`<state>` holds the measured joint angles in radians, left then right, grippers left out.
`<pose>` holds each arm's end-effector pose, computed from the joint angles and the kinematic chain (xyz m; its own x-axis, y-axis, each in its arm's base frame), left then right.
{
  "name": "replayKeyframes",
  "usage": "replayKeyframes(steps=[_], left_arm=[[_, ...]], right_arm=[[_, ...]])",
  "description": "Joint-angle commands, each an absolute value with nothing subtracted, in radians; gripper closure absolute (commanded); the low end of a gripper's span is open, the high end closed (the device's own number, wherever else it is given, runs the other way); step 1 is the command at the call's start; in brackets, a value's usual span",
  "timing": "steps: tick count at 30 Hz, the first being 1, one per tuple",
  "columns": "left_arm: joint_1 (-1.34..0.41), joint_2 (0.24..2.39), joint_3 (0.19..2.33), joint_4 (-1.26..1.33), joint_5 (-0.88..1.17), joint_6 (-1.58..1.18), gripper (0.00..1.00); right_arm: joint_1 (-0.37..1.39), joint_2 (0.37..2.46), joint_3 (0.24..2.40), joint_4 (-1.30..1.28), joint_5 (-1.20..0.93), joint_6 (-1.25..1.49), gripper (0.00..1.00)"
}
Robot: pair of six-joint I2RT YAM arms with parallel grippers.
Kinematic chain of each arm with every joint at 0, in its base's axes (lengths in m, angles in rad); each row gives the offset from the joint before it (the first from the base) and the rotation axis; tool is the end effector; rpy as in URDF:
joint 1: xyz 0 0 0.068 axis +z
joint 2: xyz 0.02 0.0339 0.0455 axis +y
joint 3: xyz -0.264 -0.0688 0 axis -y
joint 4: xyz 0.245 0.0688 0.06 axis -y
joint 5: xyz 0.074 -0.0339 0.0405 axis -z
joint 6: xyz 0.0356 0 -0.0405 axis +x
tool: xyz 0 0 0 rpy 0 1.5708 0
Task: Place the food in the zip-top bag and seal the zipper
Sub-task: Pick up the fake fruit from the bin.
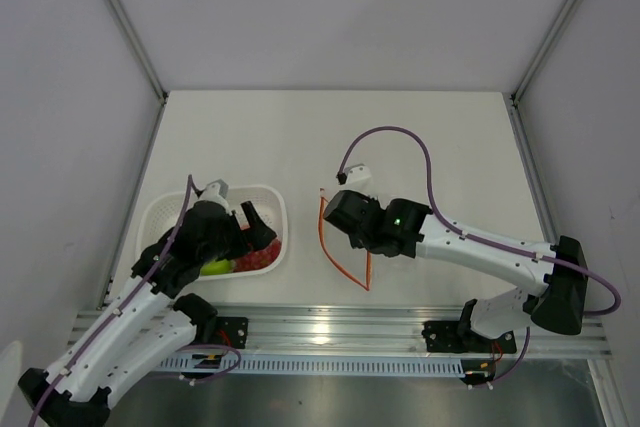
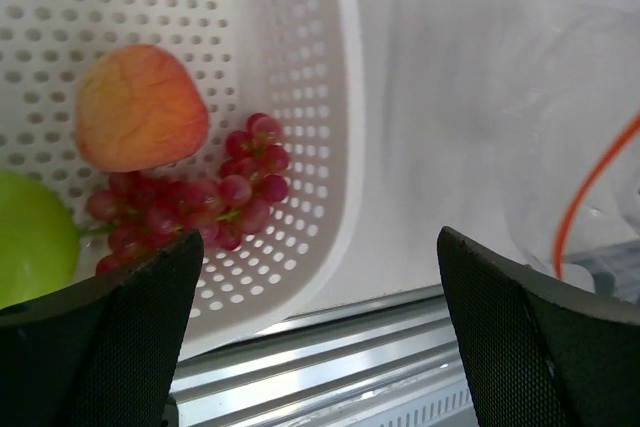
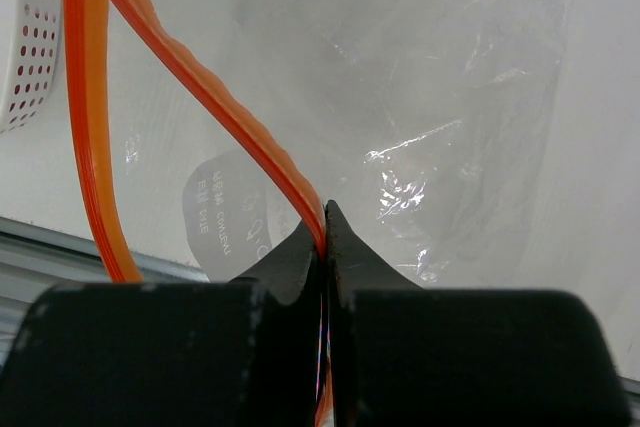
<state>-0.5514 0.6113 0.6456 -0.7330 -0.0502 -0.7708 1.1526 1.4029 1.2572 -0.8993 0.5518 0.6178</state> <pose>0.1121 -0.0668 0.2629 -0.7348 -0.3650 -0.5717 -0.0299 0.8595 -0.5103 0.1305 0.2477 0.3074 -0.6752 -0.3047 -0.6718 -0.3438 0.9357 -0.0789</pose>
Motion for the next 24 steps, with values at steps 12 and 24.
replayKeyframes(steps=[12,24], left_arm=[[-0.434,0.929,0.805,-0.812,-0.221,-0.77,0.01],[-0.413,1.126,0.824,-0.795,-0.226,-0.831,0.01]], right_arm=[[1.157,1.37,1.246,-0.888,0.557,0.634,1.0],[1.157,1.373,1.232,-0.871,0.543,0.624,1.0]])
